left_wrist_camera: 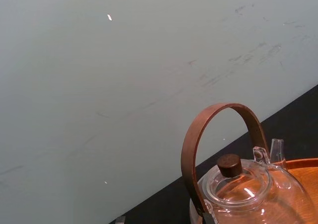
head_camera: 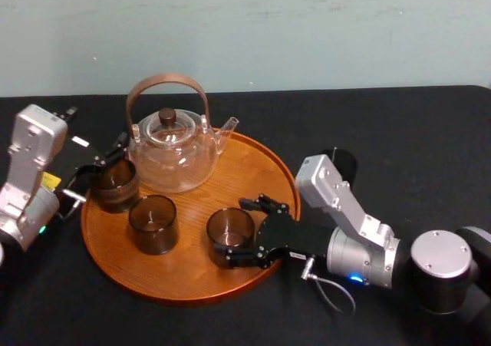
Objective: Pick up the glass from the table and place it on the tray.
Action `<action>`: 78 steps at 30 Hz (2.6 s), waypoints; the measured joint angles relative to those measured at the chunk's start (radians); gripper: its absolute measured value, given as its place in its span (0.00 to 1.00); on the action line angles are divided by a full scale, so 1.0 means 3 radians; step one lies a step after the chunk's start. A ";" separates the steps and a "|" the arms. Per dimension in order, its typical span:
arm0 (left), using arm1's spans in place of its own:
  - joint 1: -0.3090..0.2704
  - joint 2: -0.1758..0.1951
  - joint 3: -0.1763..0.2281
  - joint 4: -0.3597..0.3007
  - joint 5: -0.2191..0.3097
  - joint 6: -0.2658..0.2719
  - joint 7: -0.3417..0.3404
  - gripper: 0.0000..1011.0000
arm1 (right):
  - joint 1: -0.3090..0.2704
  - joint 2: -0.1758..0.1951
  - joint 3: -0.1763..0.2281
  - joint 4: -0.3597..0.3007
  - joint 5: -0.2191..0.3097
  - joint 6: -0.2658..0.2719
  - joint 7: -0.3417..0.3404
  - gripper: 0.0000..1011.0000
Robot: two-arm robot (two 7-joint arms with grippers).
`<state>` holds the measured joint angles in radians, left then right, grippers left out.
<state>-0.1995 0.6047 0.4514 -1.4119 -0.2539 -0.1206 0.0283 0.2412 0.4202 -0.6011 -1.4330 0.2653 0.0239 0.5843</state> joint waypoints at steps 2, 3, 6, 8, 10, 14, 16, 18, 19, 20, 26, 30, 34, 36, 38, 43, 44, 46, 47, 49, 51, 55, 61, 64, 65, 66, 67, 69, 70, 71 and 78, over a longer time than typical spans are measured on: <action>0.0000 0.0000 0.0000 0.0000 0.0000 0.0000 0.0000 0.99 | -0.0022 0.0028 0.0020 -0.0056 0.0014 -0.0036 0.0000 0.99; 0.0000 0.0000 0.0000 0.0000 0.0000 0.0000 0.0000 0.99 | -0.0034 0.0044 0.0032 -0.0086 0.0022 -0.0054 0.0003 0.99; 0.0000 0.0000 0.0000 0.0000 0.0000 0.0000 0.0000 0.99 | -0.0096 0.0127 0.0075 -0.0235 0.0059 -0.0139 0.0033 0.99; 0.0000 0.0000 0.0000 0.0000 0.0000 0.0000 0.0000 0.99 | -0.0127 0.0168 0.0090 -0.0300 0.0070 -0.0172 0.0044 0.99; 0.0000 0.0000 0.0000 0.0000 0.0000 0.0000 0.0000 0.99 | -0.0166 0.0208 0.0111 -0.0367 0.0092 -0.0204 0.0054 0.99; 0.0000 0.0000 0.0000 0.0000 0.0000 0.0000 0.0000 0.99 | -0.0312 0.0333 0.0199 -0.0528 0.0170 -0.0288 0.0058 0.99; 0.0000 0.0000 0.0000 0.0000 0.0000 0.0000 0.0000 0.99 | -0.0378 0.0389 0.0234 -0.0583 0.0190 -0.0312 0.0049 0.99; 0.0000 0.0000 0.0000 0.0000 0.0000 0.0000 0.0000 0.99 | -0.0475 0.0470 0.0296 -0.0648 0.0215 -0.0344 0.0024 0.99; 0.0000 0.0000 0.0000 0.0000 0.0000 0.0000 0.0000 0.99 | -0.0539 0.0522 0.0340 -0.0683 0.0224 -0.0361 -0.0001 0.99; 0.0000 0.0000 0.0000 0.0000 0.0000 0.0000 0.0000 0.99 | -0.0572 0.0546 0.0362 -0.0699 0.0226 -0.0372 -0.0013 0.99; 0.0000 0.0000 0.0000 0.0000 0.0000 0.0000 0.0000 0.99 | -0.0804 0.0704 0.0578 -0.0754 0.0283 -0.0434 -0.0101 0.99; 0.0000 0.0000 0.0000 0.0000 0.0000 0.0000 0.0000 0.99 | -0.0910 0.0755 0.0714 -0.0739 0.0375 -0.0463 -0.0109 0.99; 0.0000 0.0000 0.0000 0.0000 0.0000 0.0000 0.0000 0.99 | -0.1000 0.0791 0.0853 -0.0688 0.0474 -0.0493 -0.0107 0.99; 0.0000 0.0000 0.0000 0.0000 0.0000 0.0000 0.0000 0.99 | -0.1036 0.0800 0.0917 -0.0658 0.0517 -0.0500 -0.0108 0.99; 0.0000 0.0000 0.0000 0.0000 0.0000 0.0000 0.0000 0.99 | -0.1048 0.0800 0.0959 -0.0635 0.0530 -0.0499 -0.0125 0.99; 0.0000 0.0000 0.0000 0.0000 0.0000 0.0000 0.0000 0.99 | -0.1021 0.0756 0.1066 -0.0504 0.0598 -0.0444 -0.0159 0.99; 0.0000 0.0000 0.0000 0.0000 0.0000 0.0000 0.0000 0.99 | -0.1008 0.0746 0.1075 -0.0481 0.0606 -0.0430 -0.0161 0.99; 0.0000 0.0000 0.0000 0.0000 0.0000 0.0000 0.0000 0.99 | -0.0953 0.0714 0.1094 -0.0402 0.0625 -0.0375 -0.0177 0.99; 0.0000 0.0000 0.0000 0.0000 0.0000 0.0000 0.0000 0.99 | -0.0933 0.0703 0.1098 -0.0378 0.0629 -0.0359 -0.0181 0.99; 0.0000 0.0000 0.0000 0.0000 0.0000 0.0000 0.0000 0.99 | -0.0883 0.0677 0.1103 -0.0321 0.0639 -0.0318 -0.0187 0.99; 0.0000 0.0000 0.0000 0.0000 0.0000 0.0000 0.0000 0.99 | -0.0807 0.0641 0.1103 -0.0237 0.0647 -0.0263 -0.0194 0.99; 0.0000 0.0000 0.0000 0.0000 0.0000 0.0000 0.0000 0.99 | -0.0611 0.0572 0.1060 -0.0060 0.0606 -0.0138 -0.0233 0.99; 0.0000 0.0000 0.0000 0.0000 0.0000 0.0000 0.0000 0.99 | -0.0349 0.0477 0.0974 0.0161 0.0512 -0.0008 -0.0257 0.99; 0.0000 0.0000 0.0000 0.0000 0.0000 0.0000 0.0000 0.99 | -0.0260 0.0438 0.0934 0.0248 0.0474 0.0026 -0.0260 0.99; 0.0000 0.0000 0.0000 0.0000 0.0000 0.0000 0.0000 0.99 | -0.0201 0.0412 0.0907 0.0302 0.0446 0.0041 -0.0262 0.99; 0.0000 0.0000 0.0000 0.0000 0.0000 0.0000 0.0000 0.99 | -0.0175 0.0400 0.0894 0.0328 0.0433 0.0048 -0.0262 0.99; 0.0000 0.0000 0.0000 0.0000 0.0000 0.0000 0.0000 0.99 | -0.0128 0.0377 0.0871 0.0380 0.0404 0.0061 -0.0263 0.99; 0.0000 0.0000 0.0000 0.0000 0.0000 0.0000 0.0000 0.99 | -0.0087 0.0355 0.0848 0.0418 0.0377 0.0066 -0.0263 0.99; 0.0000 0.0000 0.0000 0.0000 0.0000 0.0000 0.0000 0.99 | -0.0053 0.0336 0.0828 0.0454 0.0352 0.0068 -0.0262 0.99; 0.0000 0.0000 0.0000 0.0000 0.0000 0.0000 0.0000 0.99 | -0.0040 0.0328 0.0819 0.0470 0.0342 0.0068 -0.0261 0.99; 0.0000 0.0000 0.0000 0.0000 0.0000 0.0000 0.0000 0.99 | 0.0083 0.0247 0.0752 0.0613 0.0264 0.0065 -0.0238 0.99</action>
<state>-0.1995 0.6047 0.4514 -1.4120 -0.2539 -0.1205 0.0283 0.2662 0.4942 -0.3754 -1.2491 0.3445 0.0435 0.5129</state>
